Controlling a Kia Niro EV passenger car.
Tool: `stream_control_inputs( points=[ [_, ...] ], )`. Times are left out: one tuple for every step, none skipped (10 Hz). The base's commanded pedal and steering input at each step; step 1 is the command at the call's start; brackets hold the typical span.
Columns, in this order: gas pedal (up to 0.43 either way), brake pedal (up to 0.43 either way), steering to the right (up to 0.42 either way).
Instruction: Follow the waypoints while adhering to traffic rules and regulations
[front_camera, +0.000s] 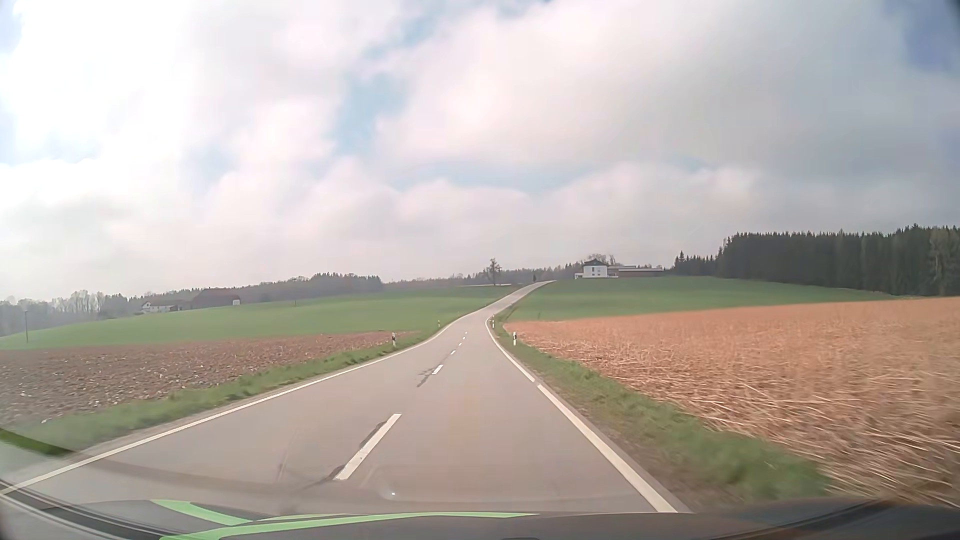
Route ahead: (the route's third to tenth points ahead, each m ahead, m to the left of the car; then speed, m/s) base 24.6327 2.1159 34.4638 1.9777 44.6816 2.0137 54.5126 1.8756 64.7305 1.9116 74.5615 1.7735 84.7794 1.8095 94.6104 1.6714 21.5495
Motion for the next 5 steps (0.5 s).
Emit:
stream_control_inputs(
  points=[
    [0.39,0.0,-0.004],
    [0.378,0.0,-0.004],
    [0.378,0.0,-0.003],
    [0.37,0.0,-0.003],
    [0.37,0.0,-0.003]
  ],
)
